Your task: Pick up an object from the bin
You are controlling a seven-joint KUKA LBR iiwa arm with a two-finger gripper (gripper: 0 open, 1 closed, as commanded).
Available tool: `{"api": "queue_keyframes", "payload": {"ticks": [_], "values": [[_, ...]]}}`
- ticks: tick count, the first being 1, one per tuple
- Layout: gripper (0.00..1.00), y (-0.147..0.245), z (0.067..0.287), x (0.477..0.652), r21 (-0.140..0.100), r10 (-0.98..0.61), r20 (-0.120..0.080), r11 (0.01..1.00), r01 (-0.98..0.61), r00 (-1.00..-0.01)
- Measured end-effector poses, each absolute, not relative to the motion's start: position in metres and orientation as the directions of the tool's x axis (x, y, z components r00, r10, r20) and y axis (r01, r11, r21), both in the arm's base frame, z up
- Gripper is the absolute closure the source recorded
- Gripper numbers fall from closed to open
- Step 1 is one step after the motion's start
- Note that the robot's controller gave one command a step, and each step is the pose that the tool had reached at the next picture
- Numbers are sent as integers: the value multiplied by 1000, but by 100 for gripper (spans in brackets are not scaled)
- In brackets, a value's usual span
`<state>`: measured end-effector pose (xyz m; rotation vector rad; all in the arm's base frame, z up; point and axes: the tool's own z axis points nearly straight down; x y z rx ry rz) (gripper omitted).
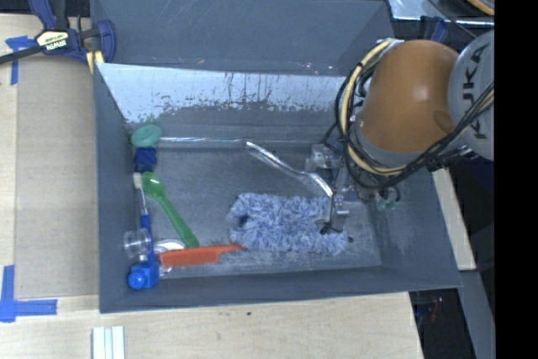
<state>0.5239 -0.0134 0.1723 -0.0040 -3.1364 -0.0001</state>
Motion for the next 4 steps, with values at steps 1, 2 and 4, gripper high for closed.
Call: {"api": "queue_keyframes", "payload": {"ticks": [1,2,4], "values": [[0,-13,177,526,0,2,-4,1000,2,-1000],[0,16,113,541,0,-27,-3,1000,-27,-1000],[0,5,107,526,0,22,-3,1000,22,-1000]]}}
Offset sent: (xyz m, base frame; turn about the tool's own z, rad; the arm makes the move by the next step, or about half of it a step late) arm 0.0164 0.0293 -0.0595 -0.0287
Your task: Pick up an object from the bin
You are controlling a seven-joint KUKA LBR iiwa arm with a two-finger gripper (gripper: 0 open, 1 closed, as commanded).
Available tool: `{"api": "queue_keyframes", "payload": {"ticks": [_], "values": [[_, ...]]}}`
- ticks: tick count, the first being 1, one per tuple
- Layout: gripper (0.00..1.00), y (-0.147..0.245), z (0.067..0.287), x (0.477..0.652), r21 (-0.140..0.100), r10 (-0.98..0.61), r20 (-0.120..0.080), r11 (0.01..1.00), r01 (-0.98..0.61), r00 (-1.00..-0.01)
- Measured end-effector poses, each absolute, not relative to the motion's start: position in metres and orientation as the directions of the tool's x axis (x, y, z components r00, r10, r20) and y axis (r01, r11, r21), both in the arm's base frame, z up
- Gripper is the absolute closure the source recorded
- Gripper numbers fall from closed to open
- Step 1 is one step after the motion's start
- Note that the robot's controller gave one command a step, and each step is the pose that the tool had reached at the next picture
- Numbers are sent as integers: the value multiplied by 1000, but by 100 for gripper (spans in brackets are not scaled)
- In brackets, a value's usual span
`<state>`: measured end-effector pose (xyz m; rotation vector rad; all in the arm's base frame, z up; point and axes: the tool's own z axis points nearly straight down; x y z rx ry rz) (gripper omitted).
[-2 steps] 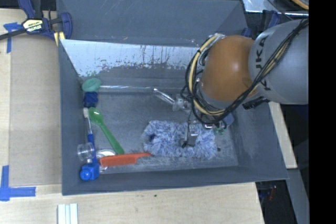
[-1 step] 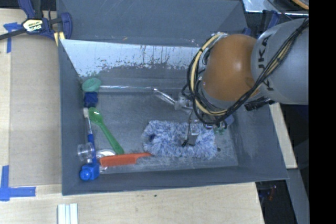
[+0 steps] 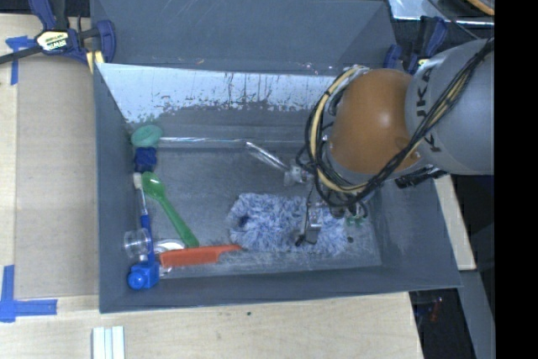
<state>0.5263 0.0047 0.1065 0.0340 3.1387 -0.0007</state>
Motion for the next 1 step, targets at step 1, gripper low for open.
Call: {"api": "queue_keyframes", "payload": {"ticks": [1], "values": [[0,18,70,525,1,181,-11,984,181,-983]]}}
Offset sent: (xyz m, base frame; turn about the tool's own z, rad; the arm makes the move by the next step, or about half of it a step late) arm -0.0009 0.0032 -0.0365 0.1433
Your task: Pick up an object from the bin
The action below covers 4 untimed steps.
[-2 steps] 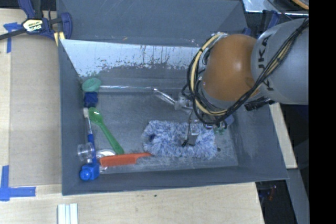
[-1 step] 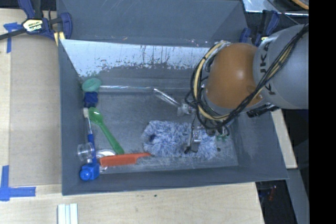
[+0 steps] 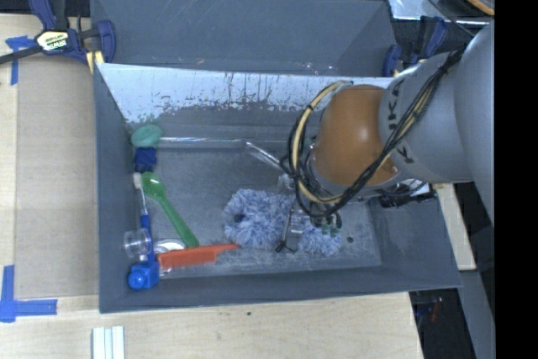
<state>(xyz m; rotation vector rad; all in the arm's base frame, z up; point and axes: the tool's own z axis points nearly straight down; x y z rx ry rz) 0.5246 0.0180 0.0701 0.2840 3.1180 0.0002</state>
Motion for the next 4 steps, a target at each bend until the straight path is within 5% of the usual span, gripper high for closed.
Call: {"api": "queue_keyframes", "payload": {"ticks": [1,2,4], "values": [[100,7,72,528,1,164,-13,986,164,-986],[100,7,72,528,1,165,-13,986,165,-986],[100,7,139,527,1,164,-10,986,164,-986]]}}
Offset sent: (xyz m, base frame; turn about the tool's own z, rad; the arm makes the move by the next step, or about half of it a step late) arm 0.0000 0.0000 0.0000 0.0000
